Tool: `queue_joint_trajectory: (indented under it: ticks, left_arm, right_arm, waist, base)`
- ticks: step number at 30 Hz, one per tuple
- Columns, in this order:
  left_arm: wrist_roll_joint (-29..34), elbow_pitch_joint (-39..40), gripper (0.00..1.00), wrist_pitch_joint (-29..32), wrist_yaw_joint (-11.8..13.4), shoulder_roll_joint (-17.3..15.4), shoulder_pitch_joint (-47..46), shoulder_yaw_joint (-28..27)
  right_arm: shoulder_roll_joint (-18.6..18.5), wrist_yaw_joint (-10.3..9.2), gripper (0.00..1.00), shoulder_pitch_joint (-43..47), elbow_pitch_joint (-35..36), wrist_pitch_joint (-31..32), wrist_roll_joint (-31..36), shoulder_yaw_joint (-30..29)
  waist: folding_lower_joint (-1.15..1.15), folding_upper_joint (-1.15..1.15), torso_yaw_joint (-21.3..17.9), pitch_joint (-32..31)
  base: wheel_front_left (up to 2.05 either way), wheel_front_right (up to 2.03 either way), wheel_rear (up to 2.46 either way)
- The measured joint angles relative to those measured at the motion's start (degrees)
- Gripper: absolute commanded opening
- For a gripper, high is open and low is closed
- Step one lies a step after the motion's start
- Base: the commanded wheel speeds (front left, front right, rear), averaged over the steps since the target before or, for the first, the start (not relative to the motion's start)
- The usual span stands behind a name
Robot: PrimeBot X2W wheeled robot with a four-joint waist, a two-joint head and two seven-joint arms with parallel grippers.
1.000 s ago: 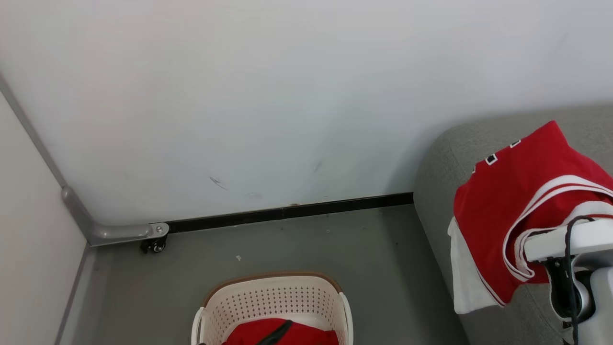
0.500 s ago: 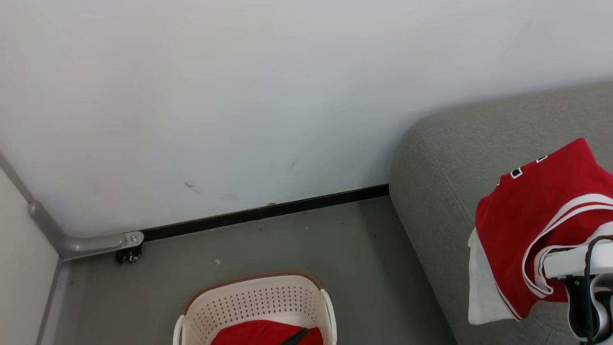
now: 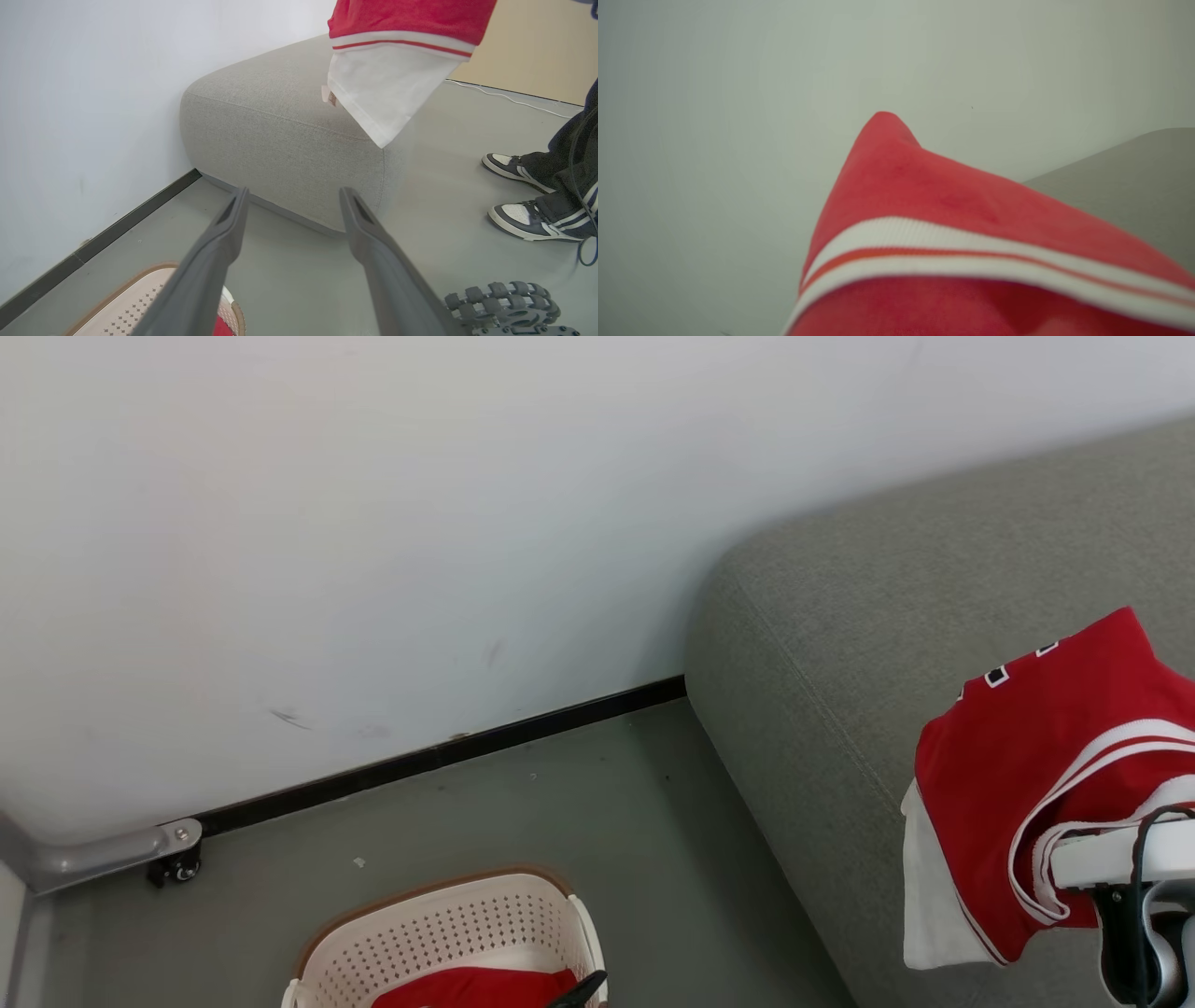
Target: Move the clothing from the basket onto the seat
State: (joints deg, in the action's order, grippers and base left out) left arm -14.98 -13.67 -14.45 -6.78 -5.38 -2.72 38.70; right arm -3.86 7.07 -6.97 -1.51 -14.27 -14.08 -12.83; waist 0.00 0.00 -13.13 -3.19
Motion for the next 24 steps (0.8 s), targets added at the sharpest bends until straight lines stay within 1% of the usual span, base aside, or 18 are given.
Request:
queue_joint_trajectory:
  ticks: [8, 18, 24]
  left_arm:
    - [0.0, 0.4, 1.0, 0.0, -0.3, 0.12, -0.02, -0.79]
    - [0.71, 0.73, 1.0, 0.0, -0.44, 0.12, -0.02, -1.68]
    - [1.01, 0.97, 1.0, 0.0, -0.44, 0.1, -0.03, -2.13]
  right_arm:
    - [0.45, 0.0, 0.0, 2.08, 1.23, 0.58, 0.07, 0.33]
    - [0.94, 0.0, 0.0, 2.11, 2.61, 0.73, 0.07, -0.12]
    - [1.34, 0.0, 0.0, 2.5, 2.77, 0.73, 0.04, 0.16]
  waist:
    - [0.0, 0.0, -4.04, 0.95]
    - [0.0, 0.0, -8.87, 2.28]
    - [0.0, 0.0, -11.01, 3.02]
  base:
    - [0.0, 0.0, 0.0]
    - [0.0, 0.0, 0.0]
    - [0.0, 0.0, 0.0]
